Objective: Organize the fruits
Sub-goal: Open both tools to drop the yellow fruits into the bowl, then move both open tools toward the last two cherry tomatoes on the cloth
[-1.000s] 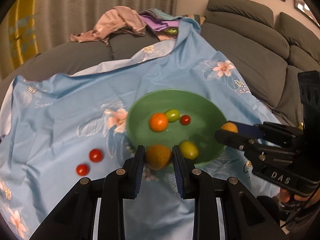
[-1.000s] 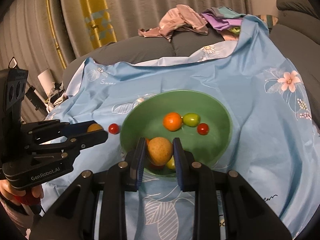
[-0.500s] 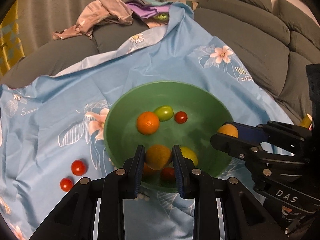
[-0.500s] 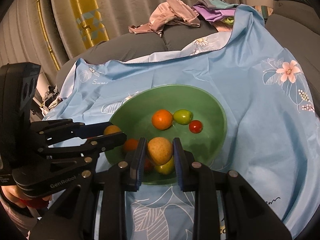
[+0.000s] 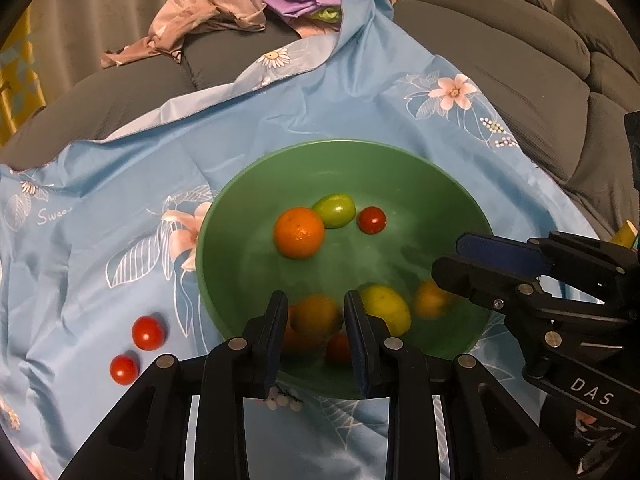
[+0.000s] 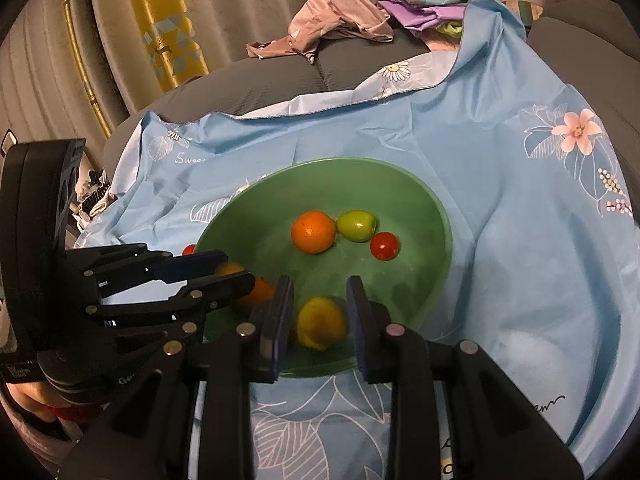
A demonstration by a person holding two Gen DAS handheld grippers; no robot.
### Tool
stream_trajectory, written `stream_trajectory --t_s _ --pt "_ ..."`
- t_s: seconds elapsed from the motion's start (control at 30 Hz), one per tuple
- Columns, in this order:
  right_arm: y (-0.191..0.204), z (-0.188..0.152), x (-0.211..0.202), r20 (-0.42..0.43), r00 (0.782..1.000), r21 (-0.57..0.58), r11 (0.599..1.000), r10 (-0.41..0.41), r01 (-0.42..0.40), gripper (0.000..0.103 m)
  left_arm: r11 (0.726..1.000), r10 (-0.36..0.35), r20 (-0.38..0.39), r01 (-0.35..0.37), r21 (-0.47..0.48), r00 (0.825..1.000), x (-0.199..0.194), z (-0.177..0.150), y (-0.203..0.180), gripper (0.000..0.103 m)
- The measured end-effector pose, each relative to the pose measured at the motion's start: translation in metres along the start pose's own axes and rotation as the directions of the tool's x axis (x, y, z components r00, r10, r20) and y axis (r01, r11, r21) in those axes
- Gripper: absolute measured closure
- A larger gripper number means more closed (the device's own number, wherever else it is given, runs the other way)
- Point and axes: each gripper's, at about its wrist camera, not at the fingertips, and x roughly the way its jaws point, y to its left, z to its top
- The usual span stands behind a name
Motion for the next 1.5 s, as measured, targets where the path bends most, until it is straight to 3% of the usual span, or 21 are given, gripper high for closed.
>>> stream_trajectory --t_s 0.1,0.17,0.23,0.4,0.57,0.93,1.1,1.37,1.5 --pt "-0.001 0.0 -0.001 -0.003 1.0 0.006 1.0 -0.005 0.005 0.067 1.0 0.007 -0.001 -0.007 -0.013 1.0 0.0 0.0 0.002 0.067" --pt "-0.003 0.0 -0.004 0.002 1.0 0.02 1.0 -0.003 0.003 0.058 1.0 0.014 0.008 -0.014 -0.024 1.0 -0.004 -0.001 0.005 0.045" --pt "-0.005 0.0 -0.008 0.012 1.0 0.029 1.0 -0.006 0.006 0.055 0.999 0.018 0.024 -0.017 -0.042 1.0 -0.012 -0.003 0.01 0.035" --pt "-0.016 -0.001 -0.023 0.043 0.999 0.073 0.997 -0.007 0.004 0.045 0.991 0.053 0.058 -0.045 -0.126 0.997 -0.045 -0.02 0.035 0.035" --pt "-0.024 -0.004 -0.038 0.061 0.998 0.105 0.994 -0.01 0.004 0.042 0.972 0.1 0.06 -0.084 -0.221 0.993 -0.074 -0.055 0.062 0.035" --pt "-0.011 -0.013 -0.061 0.053 0.999 0.079 0.997 0.011 -0.015 0.04 0.888 0.163 -0.039 -0.164 -0.429 0.986 -0.112 -0.149 0.109 0.035" --pt "0.01 -0.018 -0.06 0.025 0.999 0.02 0.999 0.043 -0.043 0.04 0.871 0.165 -0.039 -0.164 -0.464 0.986 -0.122 -0.169 0.113 0.035" --pt "0.052 -0.032 -0.041 -0.06 0.993 -0.087 0.99 0.105 -0.11 0.04 0.864 0.13 -0.039 -0.132 -0.486 0.991 -0.119 -0.18 0.115 0.035" --pt "0.072 -0.038 -0.028 -0.112 0.98 -0.122 0.976 0.166 -0.18 0.04 0.868 0.118 -0.03 -0.118 -0.483 0.993 -0.113 -0.177 0.118 0.035"
